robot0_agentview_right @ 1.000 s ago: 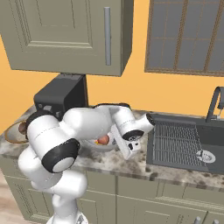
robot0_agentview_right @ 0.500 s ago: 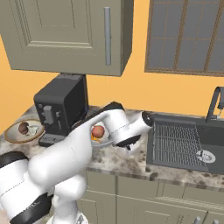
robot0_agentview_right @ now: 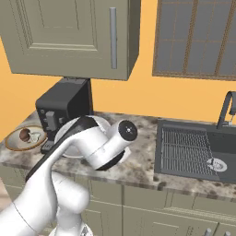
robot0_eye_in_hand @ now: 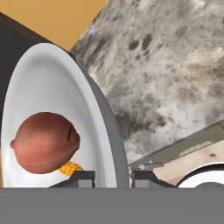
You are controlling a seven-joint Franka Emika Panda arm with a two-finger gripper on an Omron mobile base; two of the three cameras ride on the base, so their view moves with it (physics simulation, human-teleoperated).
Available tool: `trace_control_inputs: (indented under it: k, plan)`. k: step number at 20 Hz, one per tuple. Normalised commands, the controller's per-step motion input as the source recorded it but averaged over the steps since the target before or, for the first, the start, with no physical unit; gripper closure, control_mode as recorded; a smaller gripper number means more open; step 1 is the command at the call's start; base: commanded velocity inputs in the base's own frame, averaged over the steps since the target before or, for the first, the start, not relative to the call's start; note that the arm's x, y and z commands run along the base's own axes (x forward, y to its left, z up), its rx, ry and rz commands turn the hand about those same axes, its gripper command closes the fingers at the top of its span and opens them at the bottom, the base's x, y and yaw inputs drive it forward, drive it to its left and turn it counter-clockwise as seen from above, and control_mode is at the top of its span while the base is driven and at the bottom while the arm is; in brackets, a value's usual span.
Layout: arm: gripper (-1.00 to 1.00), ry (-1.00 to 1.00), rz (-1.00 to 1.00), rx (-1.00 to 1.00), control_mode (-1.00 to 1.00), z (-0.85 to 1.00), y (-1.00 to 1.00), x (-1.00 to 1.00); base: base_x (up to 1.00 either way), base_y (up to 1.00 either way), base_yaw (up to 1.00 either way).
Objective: Place the bowl containing the onion and shrimp in the microwave. Close the microwave door and press the start button to microwave the meal.
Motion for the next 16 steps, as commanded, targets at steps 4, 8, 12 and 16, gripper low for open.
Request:
trace_control_inputs:
  k: [4, 8, 12, 16]
  plan:
    - [1.00, 0.00, 0.00, -0.02, -1.00, 0.68, 0.02, -0.33, 0.00, 0.00, 0.00]
    - [1.00, 0.00, 0.00, 0.00, -1.00, 0.40, 0.00, -0.14, 0.00, 0.00, 0.00]
    - [1.00, 0.00, 0.00, -0.02, -1.00, 0.37, 0.00, -0.24, 0.00, 0.00, 0.00]
    - [1.00, -0.01, 0.00, -0.03, -1.00, 0.23, 0.04, -0.16, 0.00, 0.00, 0.00]
